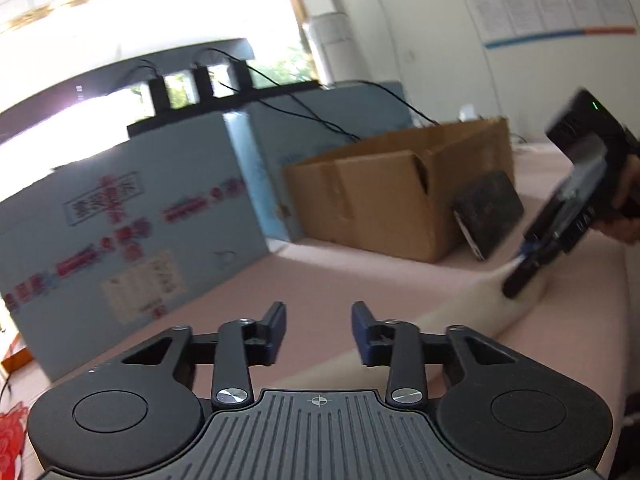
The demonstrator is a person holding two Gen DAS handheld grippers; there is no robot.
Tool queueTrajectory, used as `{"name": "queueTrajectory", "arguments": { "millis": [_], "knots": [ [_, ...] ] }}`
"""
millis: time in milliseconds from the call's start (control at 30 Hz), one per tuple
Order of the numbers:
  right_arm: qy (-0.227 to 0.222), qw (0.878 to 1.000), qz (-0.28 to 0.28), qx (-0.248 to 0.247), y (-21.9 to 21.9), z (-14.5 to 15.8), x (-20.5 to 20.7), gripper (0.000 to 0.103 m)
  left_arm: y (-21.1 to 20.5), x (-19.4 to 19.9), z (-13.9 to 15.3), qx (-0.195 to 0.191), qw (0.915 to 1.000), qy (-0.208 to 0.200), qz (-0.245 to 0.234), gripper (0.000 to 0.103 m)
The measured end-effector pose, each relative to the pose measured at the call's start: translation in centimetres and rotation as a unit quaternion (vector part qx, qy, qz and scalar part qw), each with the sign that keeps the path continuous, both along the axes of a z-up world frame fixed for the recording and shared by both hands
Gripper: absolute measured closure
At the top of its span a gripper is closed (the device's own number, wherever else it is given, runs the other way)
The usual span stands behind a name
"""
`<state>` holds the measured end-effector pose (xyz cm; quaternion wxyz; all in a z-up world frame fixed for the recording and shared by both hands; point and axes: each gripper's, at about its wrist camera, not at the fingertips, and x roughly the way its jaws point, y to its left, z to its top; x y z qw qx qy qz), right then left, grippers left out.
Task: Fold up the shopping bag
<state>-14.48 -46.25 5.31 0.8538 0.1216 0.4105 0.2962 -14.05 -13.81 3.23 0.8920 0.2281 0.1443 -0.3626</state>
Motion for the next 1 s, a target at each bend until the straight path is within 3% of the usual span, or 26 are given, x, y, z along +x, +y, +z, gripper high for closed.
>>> {"name": "queueTrajectory", "arguments": {
  "millis": [67, 100, 333, 500, 600, 633, 733, 867, 933, 1000],
  "knots": [
    [0.004, 1.000, 0.003, 0.011, -0.4, -0.1, 0.1, 0.081, -1.5, 0.9, -1.7, 0.052, 0.9984, 0.020, -0.007, 0.078],
    [0.005, 1.000, 0.005, 0.014, -0.5, -0.1, 0.1, 0.081, -1.6, 0.9, -2.2, 0.059, 0.9980, 0.019, -0.007, 0.077],
    [0.000, 0.998, -0.034, 0.056, -3.9, -0.3, -1.6, 0.076, -0.9, 0.5, -3.3, 0.056, 0.9983, 0.018, -0.002, 0.077],
    [0.002, 0.996, -0.073, 0.058, -4.6, -0.8, -2.7, 0.076, -1.0, 1.0, -3.1, 0.049, 0.9985, 0.022, 0.000, 0.076],
    [-0.012, 0.994, -0.105, 0.033, -4.2, -0.2, -4.0, 0.071, -0.9, 1.2, -3.0, 0.045, 0.9987, 0.024, 0.006, 0.068],
    [-0.021, 0.991, -0.128, 0.018, -4.2, 0.1, -4.9, 0.064, -0.9, 1.4, -3.0, 0.043, 0.9987, 0.025, 0.010, 0.063],
    [-0.045, 0.979, -0.197, -0.004, -4.1, 0.8, -7.5, 0.060, -0.5, 1.9, -2.9, 0.032, 0.9986, 0.033, 0.024, 0.053],
    [-0.059, 0.963, -0.249, 0.087, -4.2, 1.0, -11.4, 0.048, -0.1, 2.6, -2.8, 0.018, 0.9980, 0.050, 0.035, 0.043],
    [-0.046, 0.958, -0.251, 0.130, -3.2, 0.6, -11.7, 0.032, 0.0, 2.7, -2.8, 0.016, 0.9979, 0.050, 0.039, 0.039],
    [-0.020, 0.957, -0.245, 0.153, -1.9, -0.1, -10.9, 0.031, 0.1, 2.7, -2.8, 0.015, 0.9977, 0.051, 0.041, 0.038]
  ]
}}
